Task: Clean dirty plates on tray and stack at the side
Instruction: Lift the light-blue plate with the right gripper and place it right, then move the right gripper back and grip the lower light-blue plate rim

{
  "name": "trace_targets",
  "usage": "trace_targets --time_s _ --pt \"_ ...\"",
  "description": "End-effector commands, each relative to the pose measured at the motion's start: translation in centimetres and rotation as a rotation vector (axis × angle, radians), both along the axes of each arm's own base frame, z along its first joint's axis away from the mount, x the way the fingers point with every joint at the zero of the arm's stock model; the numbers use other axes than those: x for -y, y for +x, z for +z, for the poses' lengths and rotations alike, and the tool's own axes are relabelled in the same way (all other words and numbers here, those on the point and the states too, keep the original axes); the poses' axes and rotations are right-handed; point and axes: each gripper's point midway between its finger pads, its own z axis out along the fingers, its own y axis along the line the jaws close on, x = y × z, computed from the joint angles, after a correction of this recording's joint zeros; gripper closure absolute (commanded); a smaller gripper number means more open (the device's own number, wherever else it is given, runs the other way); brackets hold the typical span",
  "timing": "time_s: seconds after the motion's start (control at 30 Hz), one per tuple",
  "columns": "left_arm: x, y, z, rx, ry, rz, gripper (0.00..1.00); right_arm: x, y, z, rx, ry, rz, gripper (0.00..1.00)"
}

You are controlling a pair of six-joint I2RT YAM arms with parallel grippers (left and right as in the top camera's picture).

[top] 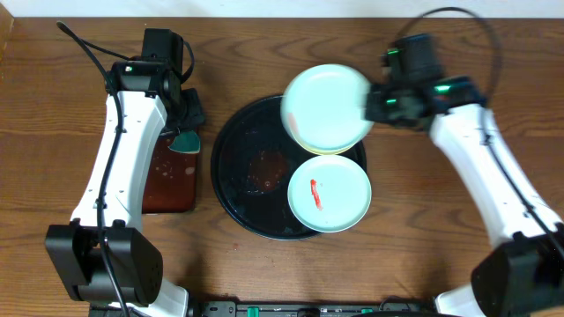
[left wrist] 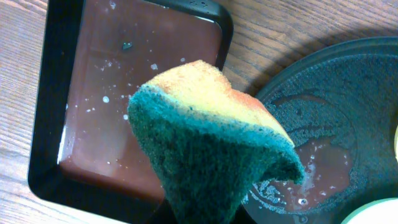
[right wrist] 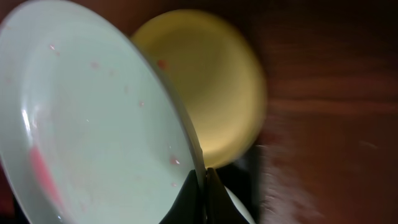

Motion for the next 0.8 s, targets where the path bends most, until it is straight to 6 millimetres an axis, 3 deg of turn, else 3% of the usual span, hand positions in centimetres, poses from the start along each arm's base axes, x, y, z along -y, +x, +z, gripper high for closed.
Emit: trace_targets --time_s 0.0,0.03,0.13,0.3,0.77 --pt "-0.3 -0.2 -0.4 -0.015 0.013 0.017 0.92 5.4 -0.3 0.8 -0.024 0.012 -0.106 0.99" --pt "-0.3 -0.2 -0.4 -0.015 0.013 0.017 0.92 8.0 -0.7 0.3 -0.058 -0.022 -0.171 0.99" --pt "-0.3 -0.2 -0.4 -0.014 0.013 0.017 0.92 13.2 -2.4 -1.2 -0.149 -0.097 -0.303 0.99" --pt "-0.3 -0.2 -0.4 -0.014 0.013 0.017 0.93 17.3 -4.5 -3.5 -0.236 -0.120 -0.376 0.99" --pt "-0.3 -0.2 -0.4 -0.015 0.013 0.017 0.92 17.6 -6.6 -13.3 -0.243 -0.131 -0.407 0.99"
